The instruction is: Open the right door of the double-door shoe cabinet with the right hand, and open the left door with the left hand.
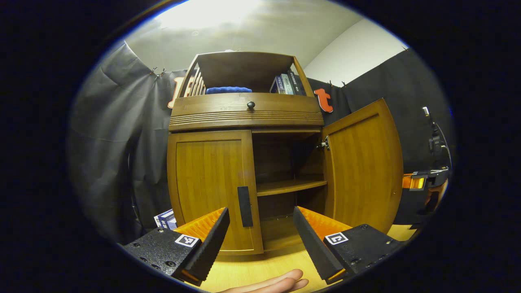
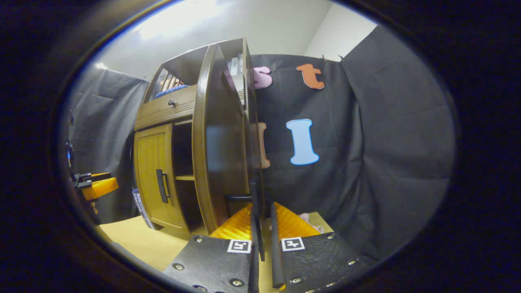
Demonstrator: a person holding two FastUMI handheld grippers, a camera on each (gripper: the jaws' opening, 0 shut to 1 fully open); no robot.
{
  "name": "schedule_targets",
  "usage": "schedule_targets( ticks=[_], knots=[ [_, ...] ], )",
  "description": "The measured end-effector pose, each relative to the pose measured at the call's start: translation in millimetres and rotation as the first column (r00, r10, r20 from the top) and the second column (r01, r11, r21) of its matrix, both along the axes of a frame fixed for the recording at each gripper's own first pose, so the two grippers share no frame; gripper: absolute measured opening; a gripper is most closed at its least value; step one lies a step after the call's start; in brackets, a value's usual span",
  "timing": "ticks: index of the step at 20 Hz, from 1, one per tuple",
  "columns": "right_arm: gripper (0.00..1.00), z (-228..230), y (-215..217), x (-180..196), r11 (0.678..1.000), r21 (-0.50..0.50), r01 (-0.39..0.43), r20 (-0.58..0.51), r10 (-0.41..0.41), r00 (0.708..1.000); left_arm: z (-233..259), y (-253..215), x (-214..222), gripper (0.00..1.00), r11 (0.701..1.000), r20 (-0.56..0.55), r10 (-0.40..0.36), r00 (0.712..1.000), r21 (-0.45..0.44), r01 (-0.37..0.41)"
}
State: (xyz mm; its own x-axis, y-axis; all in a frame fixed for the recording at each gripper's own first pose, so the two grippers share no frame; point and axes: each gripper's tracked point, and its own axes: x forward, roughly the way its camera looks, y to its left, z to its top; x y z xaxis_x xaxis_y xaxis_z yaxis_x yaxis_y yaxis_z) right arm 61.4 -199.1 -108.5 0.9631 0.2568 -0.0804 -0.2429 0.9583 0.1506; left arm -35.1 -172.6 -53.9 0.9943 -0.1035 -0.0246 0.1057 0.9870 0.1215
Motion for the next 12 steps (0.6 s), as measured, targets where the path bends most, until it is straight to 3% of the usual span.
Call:
schedule_targets(
  ticks=[2,4,11,12],
  knots=[
    [0.19,0.5,-2.5,0.4,1.0,0.019,-0.019,0.007,0.019,1.0,-4.4,1.5,7.8,0.99,1.0,-0.016,0.018,1.0,0.006,-0.017],
    [0.18,-1.4,-1.2,1.7,0.999,0.035,-0.03,-0.001,0.03,1.0,-9.9,5.1,16.1,0.97,0.999,-0.04,0.04,0.998,0.009,-0.04],
    [0.26,0.5,-13.5,3.0,0.999,-0.048,0.018,-0.016,-0.019,1.0,-16.6,15.6,38.1,0.99,0.997,-0.073,0.065,0.995,-0.031,-0.067],
    [0.36,-2.4,-13.8,4.2,0.998,-0.058,0.023,-0.019,-0.024,1.0,-16.1,19.6,40.7,0.99,0.996,-0.073,0.075,0.995,-0.035,-0.077]
  ],
)
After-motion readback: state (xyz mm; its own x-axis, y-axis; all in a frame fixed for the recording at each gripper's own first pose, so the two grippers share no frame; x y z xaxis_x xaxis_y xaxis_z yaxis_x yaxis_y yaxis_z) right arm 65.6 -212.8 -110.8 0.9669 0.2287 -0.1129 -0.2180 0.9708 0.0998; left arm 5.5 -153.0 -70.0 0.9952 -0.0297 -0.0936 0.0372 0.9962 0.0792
